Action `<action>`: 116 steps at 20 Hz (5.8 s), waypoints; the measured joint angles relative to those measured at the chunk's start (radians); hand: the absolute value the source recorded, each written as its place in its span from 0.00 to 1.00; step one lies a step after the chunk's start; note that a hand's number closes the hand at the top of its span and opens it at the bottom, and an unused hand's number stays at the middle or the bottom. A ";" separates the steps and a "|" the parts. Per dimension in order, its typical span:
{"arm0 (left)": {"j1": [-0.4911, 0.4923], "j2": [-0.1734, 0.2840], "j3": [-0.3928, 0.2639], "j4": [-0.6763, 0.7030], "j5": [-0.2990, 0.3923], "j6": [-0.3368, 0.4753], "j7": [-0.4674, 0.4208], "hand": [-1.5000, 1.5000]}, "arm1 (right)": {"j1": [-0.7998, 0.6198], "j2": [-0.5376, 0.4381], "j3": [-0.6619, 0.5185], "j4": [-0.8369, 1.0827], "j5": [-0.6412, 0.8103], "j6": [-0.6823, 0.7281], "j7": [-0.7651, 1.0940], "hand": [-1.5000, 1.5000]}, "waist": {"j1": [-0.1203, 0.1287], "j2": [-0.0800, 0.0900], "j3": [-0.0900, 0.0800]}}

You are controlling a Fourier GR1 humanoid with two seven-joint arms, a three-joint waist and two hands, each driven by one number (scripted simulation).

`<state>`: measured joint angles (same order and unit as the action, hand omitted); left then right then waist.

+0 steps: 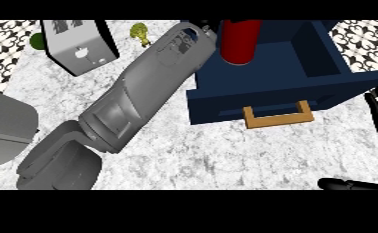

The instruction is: Pick up the can, place it into the drawer and close the drawer

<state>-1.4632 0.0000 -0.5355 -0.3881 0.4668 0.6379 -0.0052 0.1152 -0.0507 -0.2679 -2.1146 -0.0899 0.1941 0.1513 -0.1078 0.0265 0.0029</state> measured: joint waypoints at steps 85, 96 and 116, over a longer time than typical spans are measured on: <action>0.316 0.436 -0.096 -0.683 0.084 0.152 0.278 0.00 | -0.772 -0.110 0.155 1.327 1.276 -0.795 -0.281 0.00 | 0.175 -0.031 -0.012; 0.460 0.483 -0.097 -0.835 0.046 0.156 0.282 0.00 | -1.033 -0.143 0.083 1.642 1.311 -0.913 -0.260 0.00 | 0.188 -0.017 -0.010; 0.631 0.533 -0.069 -0.975 0.007 0.129 0.245 0.00 | -1.204 -0.165 -0.047 1.856 1.218 -0.892 -0.391 0.00 | 0.180 0.002 0.001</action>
<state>-0.8324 0.5335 -0.6041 -1.3629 0.4733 0.7666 0.2393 -1.0887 -0.2155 -0.3152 -0.2588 1.1284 -0.6982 -0.2397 0.0726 0.0290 0.0038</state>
